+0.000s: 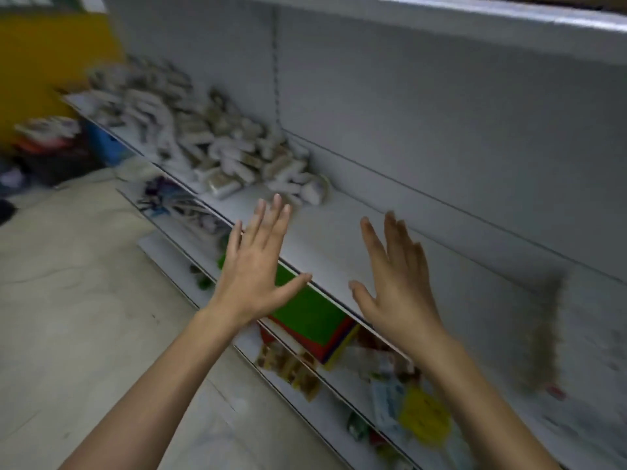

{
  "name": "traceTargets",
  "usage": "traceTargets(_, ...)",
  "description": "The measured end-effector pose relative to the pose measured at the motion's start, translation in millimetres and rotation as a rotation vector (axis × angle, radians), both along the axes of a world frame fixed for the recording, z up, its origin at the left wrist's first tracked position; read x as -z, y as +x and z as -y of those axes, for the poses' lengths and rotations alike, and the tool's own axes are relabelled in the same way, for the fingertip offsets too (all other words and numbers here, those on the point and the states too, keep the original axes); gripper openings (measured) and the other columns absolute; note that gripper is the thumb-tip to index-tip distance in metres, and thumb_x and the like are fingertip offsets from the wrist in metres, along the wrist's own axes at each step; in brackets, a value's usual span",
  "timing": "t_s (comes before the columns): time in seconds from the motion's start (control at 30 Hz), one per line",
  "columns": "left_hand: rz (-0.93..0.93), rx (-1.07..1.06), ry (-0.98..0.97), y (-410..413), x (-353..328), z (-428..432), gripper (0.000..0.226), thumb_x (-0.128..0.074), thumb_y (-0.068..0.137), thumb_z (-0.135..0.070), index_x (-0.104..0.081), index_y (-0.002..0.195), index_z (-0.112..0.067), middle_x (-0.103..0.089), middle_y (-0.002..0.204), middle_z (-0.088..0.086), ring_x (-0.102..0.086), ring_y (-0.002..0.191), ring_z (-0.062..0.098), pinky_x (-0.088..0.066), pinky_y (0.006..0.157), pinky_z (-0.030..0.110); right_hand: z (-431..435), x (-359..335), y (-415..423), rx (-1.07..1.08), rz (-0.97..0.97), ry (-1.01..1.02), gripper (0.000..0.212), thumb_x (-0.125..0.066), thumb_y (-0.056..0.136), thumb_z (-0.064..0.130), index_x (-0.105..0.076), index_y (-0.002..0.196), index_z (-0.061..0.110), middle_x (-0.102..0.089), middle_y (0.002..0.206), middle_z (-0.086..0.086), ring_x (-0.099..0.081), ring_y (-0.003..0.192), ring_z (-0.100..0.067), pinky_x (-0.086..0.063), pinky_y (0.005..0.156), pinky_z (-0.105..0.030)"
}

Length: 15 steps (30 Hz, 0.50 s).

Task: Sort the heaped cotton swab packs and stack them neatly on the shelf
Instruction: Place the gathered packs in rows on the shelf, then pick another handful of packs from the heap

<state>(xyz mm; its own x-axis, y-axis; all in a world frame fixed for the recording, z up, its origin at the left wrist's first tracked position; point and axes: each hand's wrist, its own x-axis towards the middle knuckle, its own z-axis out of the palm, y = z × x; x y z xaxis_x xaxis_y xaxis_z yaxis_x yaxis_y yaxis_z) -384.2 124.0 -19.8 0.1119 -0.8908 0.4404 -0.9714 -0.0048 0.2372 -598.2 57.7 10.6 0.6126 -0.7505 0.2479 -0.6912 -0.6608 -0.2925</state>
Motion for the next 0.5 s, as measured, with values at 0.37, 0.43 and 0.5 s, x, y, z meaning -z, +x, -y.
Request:
traceTargets(0.37, 0.086, -0.134, 0.027, 272, -40, -54, 0.093, -0.032, 0.083, -0.071, 0.003, 0.154, -0.022, 0.007, 0.162, -0.004, 0.009, 0.148, 0.012, -0.003, 0.119, 0.044, 13, -32, 259, 0.001, -0.029, -0.054, 0.085, -0.056, 0.088, 0.051, -0.006, 0.152, 0.027, -0.009, 0.159, -0.007, -0.008, 0.146, -0.025, -0.015, 0.116, -0.049)
traceTargets(0.43, 0.062, -0.149, 0.042, 302, -38, -59, 0.093, -0.031, 0.083, -0.072, 0.004, 0.154, -0.022, 0.008, 0.162, -0.005, 0.009, 0.148, 0.012, -0.003, 0.119, 0.044, 9, -26, 289, -0.008, -0.046, -0.007, 0.083, -0.052, 0.089, 0.054, -0.003, 0.152, 0.031, -0.003, 0.16, -0.004, -0.005, 0.146, -0.022, -0.012, 0.117, -0.046)
traceTargets(0.5, 0.049, -0.158, 0.045, 331, -36, -58, 0.092, -0.03, 0.083, -0.071, 0.003, 0.154, -0.021, 0.007, 0.162, -0.004, 0.008, 0.148, 0.012, -0.004, 0.119, 0.044, 10, -21, 318, -0.027, -0.057, 0.017, 0.082, -0.05, 0.089, 0.057, -0.003, 0.151, 0.032, -0.001, 0.16, -0.002, -0.003, 0.146, -0.021, -0.01, 0.118, -0.045)
